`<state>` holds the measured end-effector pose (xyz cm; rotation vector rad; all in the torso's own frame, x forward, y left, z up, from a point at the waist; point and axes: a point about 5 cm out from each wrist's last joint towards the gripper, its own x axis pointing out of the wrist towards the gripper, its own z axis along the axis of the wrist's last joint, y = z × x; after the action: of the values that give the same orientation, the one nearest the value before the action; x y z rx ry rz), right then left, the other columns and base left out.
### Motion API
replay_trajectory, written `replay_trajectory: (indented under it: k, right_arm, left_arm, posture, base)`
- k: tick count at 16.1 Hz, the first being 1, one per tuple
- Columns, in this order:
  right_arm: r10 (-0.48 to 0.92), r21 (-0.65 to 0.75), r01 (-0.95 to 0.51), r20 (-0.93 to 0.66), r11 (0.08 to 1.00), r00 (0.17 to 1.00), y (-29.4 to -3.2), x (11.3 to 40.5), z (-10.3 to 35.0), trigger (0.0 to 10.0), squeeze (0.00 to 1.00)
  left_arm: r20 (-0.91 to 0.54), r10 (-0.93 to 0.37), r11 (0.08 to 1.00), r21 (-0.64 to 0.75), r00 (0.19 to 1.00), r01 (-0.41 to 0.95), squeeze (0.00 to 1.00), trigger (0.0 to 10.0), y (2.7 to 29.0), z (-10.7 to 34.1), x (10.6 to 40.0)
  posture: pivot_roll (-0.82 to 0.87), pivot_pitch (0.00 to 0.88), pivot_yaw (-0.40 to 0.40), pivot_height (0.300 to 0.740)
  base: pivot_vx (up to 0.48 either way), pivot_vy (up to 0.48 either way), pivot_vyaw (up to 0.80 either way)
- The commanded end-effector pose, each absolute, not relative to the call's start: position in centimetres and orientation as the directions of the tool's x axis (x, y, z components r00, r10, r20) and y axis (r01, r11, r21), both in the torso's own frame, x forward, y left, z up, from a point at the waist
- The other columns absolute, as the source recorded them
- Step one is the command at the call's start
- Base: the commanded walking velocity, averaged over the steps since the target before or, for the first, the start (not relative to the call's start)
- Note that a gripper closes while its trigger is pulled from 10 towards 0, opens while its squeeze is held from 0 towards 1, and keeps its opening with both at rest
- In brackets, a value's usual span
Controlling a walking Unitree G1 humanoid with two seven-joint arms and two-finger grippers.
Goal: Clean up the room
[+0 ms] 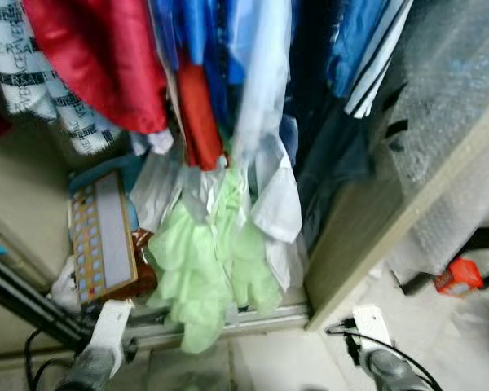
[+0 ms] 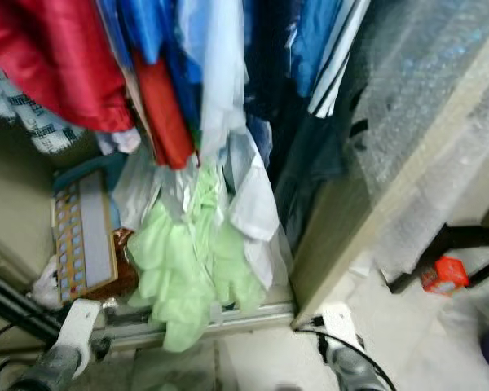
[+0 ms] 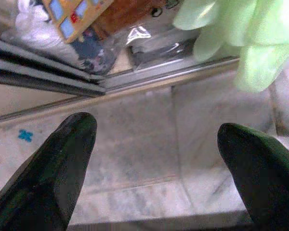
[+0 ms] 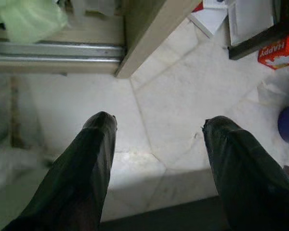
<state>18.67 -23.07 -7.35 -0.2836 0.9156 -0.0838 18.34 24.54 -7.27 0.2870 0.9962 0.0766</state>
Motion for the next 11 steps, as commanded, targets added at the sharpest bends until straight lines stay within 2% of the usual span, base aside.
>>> replay_trajectory:
  k: [1, 3, 8, 11]
  right_arm:
    - [-0.206, -0.293, -0.046, -0.767, 0.955, 0.608, -23.66, 18.66, -7.21, 10.0, 0.00]
    - [-0.206, -0.293, -0.047, -0.766, 0.955, 0.609, -23.64, 18.66, -7.21, 10.0, 0.00]
    - [-0.201, -0.301, -0.063, -0.762, 0.952, 0.616, -23.64, 18.74, -7.15, 10.0, 0.00]
    - [-0.201, -0.307, -0.069, -0.760, 0.949, 0.618, -23.66, 18.78, -7.12, 10.0, 0.00]
  left_arm:
    - [-0.815, 0.180, 0.962, 0.264, 0.551, 0.075, 0.00, 10.0, 24.33, -7.16, 18.67]
    - [-0.814, 0.180, 0.961, 0.266, 0.552, 0.079, 0.00, 10.0, 24.36, -7.16, 18.66]
    - [-0.812, 0.178, 0.956, 0.276, 0.556, 0.098, 0.00, 10.0, 24.40, -7.09, 18.74]
    - [-0.809, 0.170, 0.961, 0.263, 0.563, 0.088, 0.00, 10.0, 24.38, -7.07, 18.78]
  posture:
    - [-0.08, 0.000, 0.017, 0.740]
    - [-0.08, 0.000, 0.017, 0.740]
    - [-0.08, 0.000, 0.016, 0.740]
    - [-0.08, 0.000, 0.016, 0.740]
  base:
    - [0.000, 0.416, 0.00]
    - [0.000, 0.356, 0.00]
    - [0.000, 0.000, 0.00]
    - [0.000, 0.000, 0.66]
